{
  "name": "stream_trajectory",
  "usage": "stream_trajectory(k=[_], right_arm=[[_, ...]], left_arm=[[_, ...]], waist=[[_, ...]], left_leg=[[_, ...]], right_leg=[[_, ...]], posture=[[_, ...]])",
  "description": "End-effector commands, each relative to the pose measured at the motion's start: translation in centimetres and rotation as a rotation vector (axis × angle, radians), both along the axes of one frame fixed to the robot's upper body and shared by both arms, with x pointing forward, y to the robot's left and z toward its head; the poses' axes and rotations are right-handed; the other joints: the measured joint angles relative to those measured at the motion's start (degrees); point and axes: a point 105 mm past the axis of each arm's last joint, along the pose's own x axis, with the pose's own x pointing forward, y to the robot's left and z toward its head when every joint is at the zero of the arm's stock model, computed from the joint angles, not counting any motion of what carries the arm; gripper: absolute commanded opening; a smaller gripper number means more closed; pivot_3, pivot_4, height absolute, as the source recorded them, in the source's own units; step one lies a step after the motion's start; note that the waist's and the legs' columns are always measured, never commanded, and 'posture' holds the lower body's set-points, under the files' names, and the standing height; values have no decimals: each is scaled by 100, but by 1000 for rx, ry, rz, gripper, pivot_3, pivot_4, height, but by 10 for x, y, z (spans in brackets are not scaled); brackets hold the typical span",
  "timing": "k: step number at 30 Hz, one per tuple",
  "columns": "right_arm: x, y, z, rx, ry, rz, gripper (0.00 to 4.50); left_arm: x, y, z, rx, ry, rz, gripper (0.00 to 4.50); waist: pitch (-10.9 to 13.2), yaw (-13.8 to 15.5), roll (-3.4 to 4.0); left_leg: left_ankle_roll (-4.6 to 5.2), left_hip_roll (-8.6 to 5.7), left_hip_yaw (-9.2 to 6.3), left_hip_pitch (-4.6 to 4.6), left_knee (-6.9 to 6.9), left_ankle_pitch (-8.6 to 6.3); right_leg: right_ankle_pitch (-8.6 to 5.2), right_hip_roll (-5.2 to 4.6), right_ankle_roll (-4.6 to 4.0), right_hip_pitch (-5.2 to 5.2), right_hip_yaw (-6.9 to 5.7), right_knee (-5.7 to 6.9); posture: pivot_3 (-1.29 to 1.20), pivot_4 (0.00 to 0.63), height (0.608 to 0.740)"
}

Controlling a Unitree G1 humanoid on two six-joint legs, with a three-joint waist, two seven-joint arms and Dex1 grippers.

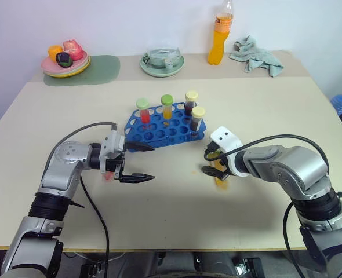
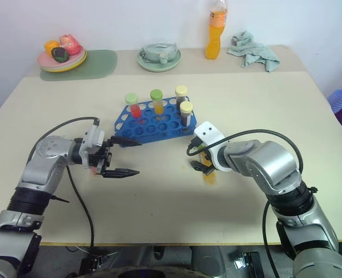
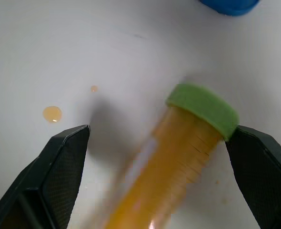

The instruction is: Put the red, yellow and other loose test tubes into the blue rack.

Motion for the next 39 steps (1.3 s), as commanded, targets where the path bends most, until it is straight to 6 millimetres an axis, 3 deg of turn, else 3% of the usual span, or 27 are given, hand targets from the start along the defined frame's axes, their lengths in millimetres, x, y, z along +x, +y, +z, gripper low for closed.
stream_trajectory(k=[1, 6, 20, 26, 30, 33, 39], right_arm=[[5, 3, 11, -10, -64, 25, 3645], [7, -2, 9, -19, -60, 21, 1189], [16, -7, 22, -22, -172, 69, 1189], [-13, 28, 76, 330, -477, 369, 1189], [-22, 38, 106, 673, -591, 402, 1189], [-24, 47, 120, 822, -703, 468, 1189], [-2, 60, 125, 935, -834, 435, 1189]], left_arm=[[0, -1, 12, -28, -36, -2, 4500], [1, -1, 13, -32, -36, 3, 4500], [6, 1, 15, -41, -37, 14, 4500], [5, 8, 14, -91, -12, 62, 4500], [4, 15, 13, -114, -5, 95, 4500], [7, 21, 15, -143, -34, 158, 4500], [8, 23, 18, -209, -30, 224, 4500]], waist=[[0, 1, 0], [0, 7, 0], [0, 8, 0], [0, 10, -1], [0, -14, -2], [-1, 5, -3], [-2, 2, -5]], left_leg=[[0, 0, 0, 0, 0, 0], [1, 0, 0, 0, 4, 0], [3, 0, 1, -1, 8, -2], [9, 0, 0, -2, 6, -6], [10, 0, 1, 5, 12, -7], [9, 0, -1, 11, 18, -7], [8, 0, -1, 14, 16, -7]], right_leg=[[0, 0, 0, 0, 0, 0], [0, 0, 1, 1, 0, 0], [1, 0, 2, 3, -1, 0], [1, 1, 3, 12, -3, -6], [6, 5, 10, 23, 0, -5], [7, 6, 11, 32, -2, -5], [7, 7, 10, 16, -1, -7]], posture=[[0, 150, 740], [0, 150, 740], [0, 150, 740], [0, 150, 740], [0, 150, 740], [0, 150, 740], [0, 150, 740]])
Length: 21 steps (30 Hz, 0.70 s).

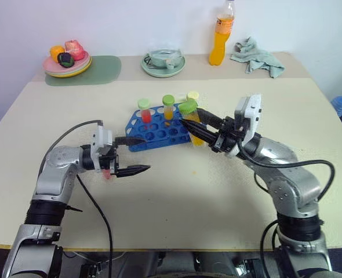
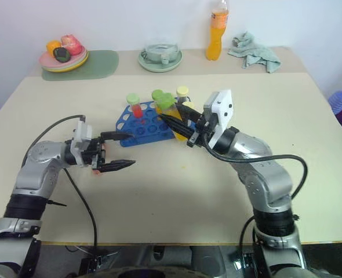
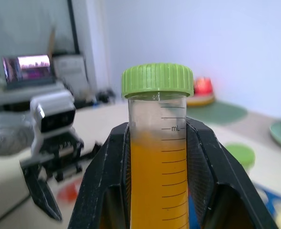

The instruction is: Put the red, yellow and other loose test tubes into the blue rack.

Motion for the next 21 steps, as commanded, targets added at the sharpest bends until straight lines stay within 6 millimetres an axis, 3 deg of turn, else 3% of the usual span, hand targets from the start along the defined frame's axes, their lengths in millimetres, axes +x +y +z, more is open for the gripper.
stream_trajectory(k=[1, 9, 15, 21], right_arm=[[11, 4, 10, 81, -120, -37, 1189], [41, 8, -23, 187, -189, -201, 1189], [57, 15, -56, 193, -181, -278, 1189], [68, 26, -71, 177, -173, -297, 1189]], left_arm=[[1, 3, 16, -68, -55, 54, 4500], [3, 10, 31, -174, -79, 184, 4500], [4, 23, 26, -180, -77, 271, 4500], [0, 36, 14, -191, -43, 331, 4500]], waist=[[0, -5, 0], [-1, -26, 1], [-1, -31, 3], [-2, -37, 4]], left_leg=[[0, 0, 0, 0, 0, 0], [-6, 0, 2, 3, -3, 4], [-34, 0, 2, 15, -10, 20], [-35, 1, 3, 33, -19, 20]], right_leg=[[0, 1, 0, -6, 0, 0], [2, 7, -2, -14, 3, 10], [3, 10, -5, -11, 6, 16], [4, 13, -8, -4, 10, 20]], posture=[[0, 150, 740], [0, 150, 740], [0, 150, 740], [0, 150, 740]])
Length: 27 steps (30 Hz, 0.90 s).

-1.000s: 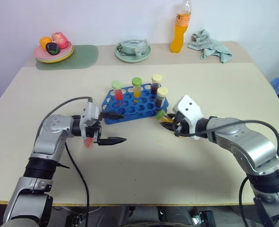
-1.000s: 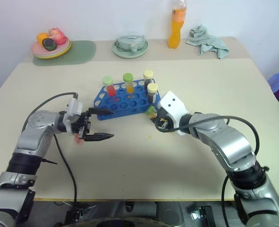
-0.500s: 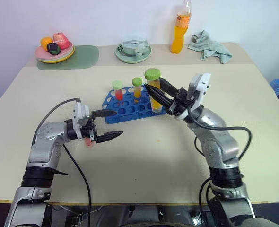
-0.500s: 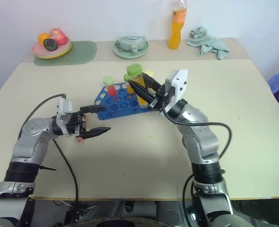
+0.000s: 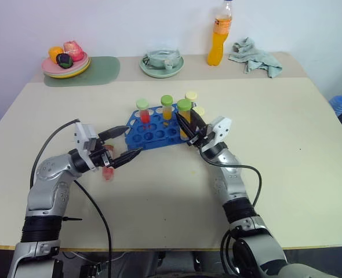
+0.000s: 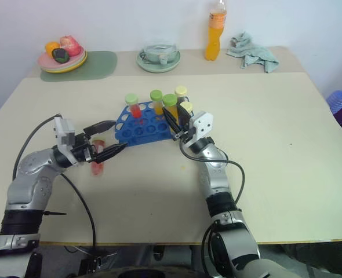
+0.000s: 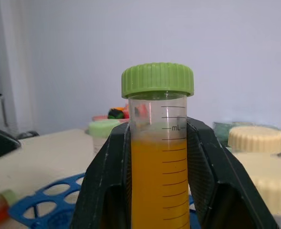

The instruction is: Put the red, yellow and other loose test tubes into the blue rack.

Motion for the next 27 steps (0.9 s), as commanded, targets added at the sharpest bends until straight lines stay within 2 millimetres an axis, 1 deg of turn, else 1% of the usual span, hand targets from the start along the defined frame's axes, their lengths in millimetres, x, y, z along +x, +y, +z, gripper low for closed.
stream_trajectory(k=[1, 5, 11, 16, 22, 27], right_arm=[[1, 8, 4, 6, -43, 4, 1189], [2, 15, 7, 11, -56, 24, 1189], [4, 26, 1, -30, -45, 64, 1189], [6, 34, 1, -32, -38, 77, 1189], [11, 38, -2, -57, -21, 63, 1189], [17, 38, 0, -58, -14, 40, 1189]], left_arm=[[-5, 9, 1, -8, -19, 21, 4500], [-7, 12, -3, -8, -14, 29, 4500], [-8, 16, -5, -19, -18, 45, 4500], [-11, 22, -8, -10, -19, 55, 4500], [-15, 30, -16, 3, -19, 60, 4500], [-18, 32, -21, 2, -18, 63, 4500]], waist=[[0, -1, 0], [0, 1, 0], [0, 0, 0], [-1, -2, 1], [-1, -9, 1], [-2, -8, 2]], left_leg=[[0, 0, 1, 4, -3, 0], [2, 1, -1, 17, -11, -2], [-4, 2, -1, 67, -35, -13], [-12, 2, -2, 75, -57, -8], [-19, 8, -2, 79, -69, -4], [-19, 10, -2, 80, -70, -4]], right_leg=[[0, 0, 0, 2, 2, 0], [0, 3, -2, 10, 3, 0], [-1, 3, -6, 54, 5, -11], [-2, 3, -8, 51, 9, -12], [-5, 8, -15, 48, 10, -12], [-5, 10, -16, 49, 11, -12]], posture=[[0, 150, 740], [0, 150, 740], [0, 150, 740], [0, 150, 740], [0, 150, 740], [0, 150, 740]])
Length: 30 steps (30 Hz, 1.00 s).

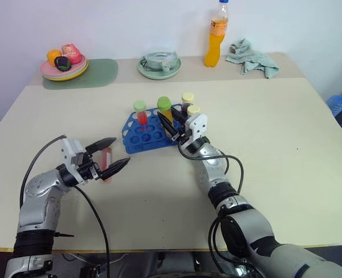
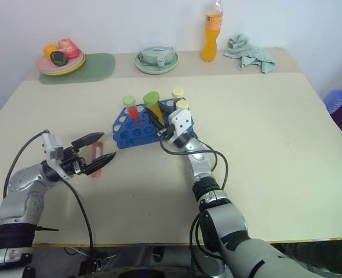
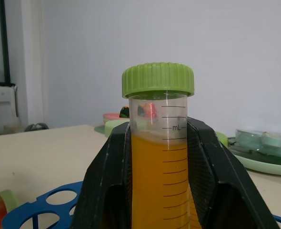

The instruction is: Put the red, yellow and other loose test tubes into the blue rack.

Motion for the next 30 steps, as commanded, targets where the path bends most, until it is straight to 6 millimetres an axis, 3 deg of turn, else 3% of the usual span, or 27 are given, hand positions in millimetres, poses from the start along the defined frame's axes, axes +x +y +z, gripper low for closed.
stream_trajectory(k=[1, 12, 15, 19, 26, 30], right_arm=[[4, 1, 4, 9, -3, -20, 1189], [7, 0, 3, 45, 24, -23, 1189], [4, -1, 4, 52, 12, -7, 2278], [-1, -3, 8, 12, -68, -30, 4276], [-14, -8, 15, -41, -155, -14, 4404], [-21, -14, 35, -33, -199, -20, 4404]], left_arm=[[-3, 6, 7, -4, -47, 17, 4500], [-6, 1, 13, -5, -58, 24, 4500], [-6, 1, 13, -6, -56, 23, 4500], [-5, 1, 13, -5, -56, 22, 4500], [-2, -4, 16, -17, -60, 12, 4500], [-2, -7, 25, -34, -69, 18, 4500]], waist=[[0, 6, 0], [0, 3, 0], [0, 4, 0], [0, -1, 0], [0, 18, 0], [1, 20, 1]], left_leg=[[0, 0, 0, 0, 0, 0], [-5, 18, 0, 0, -2, 2], [-10, 23, -1, 0, -6, 5], [-11, 25, 0, 0, -12, 5], [-14, 27, 0, -1, -15, 7], [-16, 29, -1, -4, -17, 8]], right_leg=[[0, 0, 0, 0, 0, 0], [5, 18, -10, -1, 3, -4], [7, 22, -13, -3, 3, -4], [7, 23, -15, -6, 4, -6], [8, 25, -17, -6, 5, -8], [7, 27, -18, -13, 6, -7]], posture=[[0, 150, 740], [0, 150, 740], [0, 150, 740], [0, 150, 740], [0, 150, 740], [0, 150, 740]])
